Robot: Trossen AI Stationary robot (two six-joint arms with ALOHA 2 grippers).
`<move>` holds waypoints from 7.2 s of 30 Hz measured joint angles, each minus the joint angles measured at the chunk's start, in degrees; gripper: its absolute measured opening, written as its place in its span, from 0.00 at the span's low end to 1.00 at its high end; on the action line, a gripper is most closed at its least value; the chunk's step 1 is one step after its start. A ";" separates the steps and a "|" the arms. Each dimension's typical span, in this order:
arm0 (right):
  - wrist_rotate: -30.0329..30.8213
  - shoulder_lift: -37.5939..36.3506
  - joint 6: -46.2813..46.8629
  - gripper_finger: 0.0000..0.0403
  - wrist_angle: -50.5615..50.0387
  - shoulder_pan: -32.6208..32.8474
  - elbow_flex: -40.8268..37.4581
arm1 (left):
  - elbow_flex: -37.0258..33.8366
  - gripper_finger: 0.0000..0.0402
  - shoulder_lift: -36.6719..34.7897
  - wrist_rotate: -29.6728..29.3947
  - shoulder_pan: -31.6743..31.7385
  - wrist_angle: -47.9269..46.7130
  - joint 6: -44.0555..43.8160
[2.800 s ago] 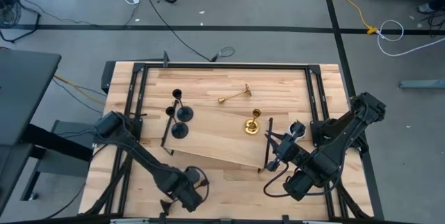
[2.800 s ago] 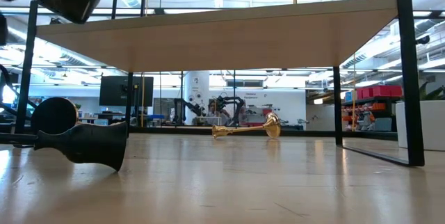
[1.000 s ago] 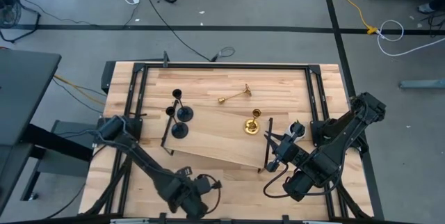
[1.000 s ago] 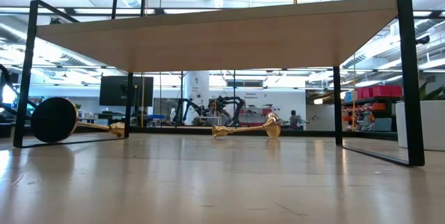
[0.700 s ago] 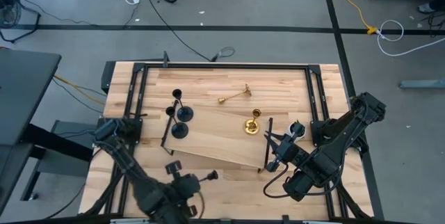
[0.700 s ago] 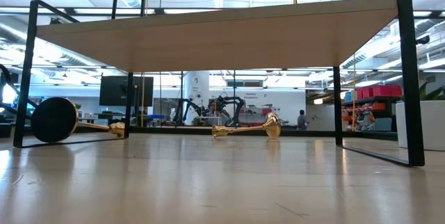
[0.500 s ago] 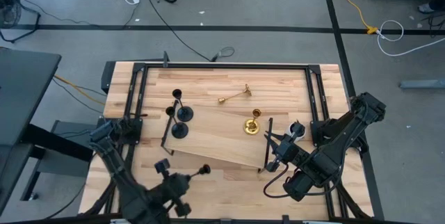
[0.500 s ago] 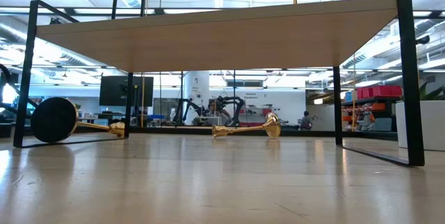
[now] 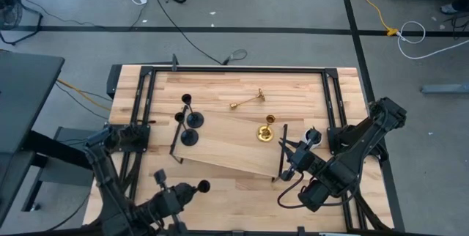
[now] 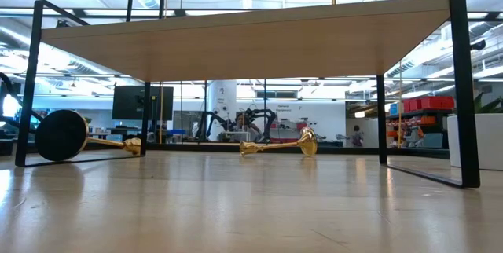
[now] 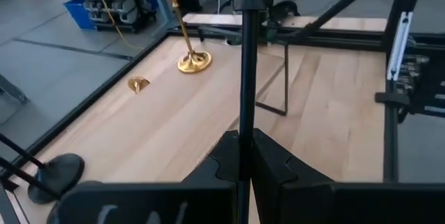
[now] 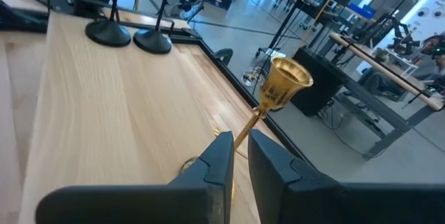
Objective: Pick & Place candle stick holders
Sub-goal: Put the black candle holder on the shelf aligned with the other black candle holder
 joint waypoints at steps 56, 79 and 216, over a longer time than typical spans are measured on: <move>1.20 -0.04 -0.12 0.12 -0.20 -0.17 -1.62 | -54.14 0.03 -25.64 -20.74 2.44 14.86 -19.90; 1.48 -0.04 0.00 0.12 -0.20 -0.17 -1.62 | -56.82 0.03 -25.69 -21.16 4.94 13.67 -22.05; 1.35 -0.04 0.00 0.12 -0.02 -0.76 -1.62 | -54.60 0.55 -43.03 -3.08 2.69 13.80 -12.16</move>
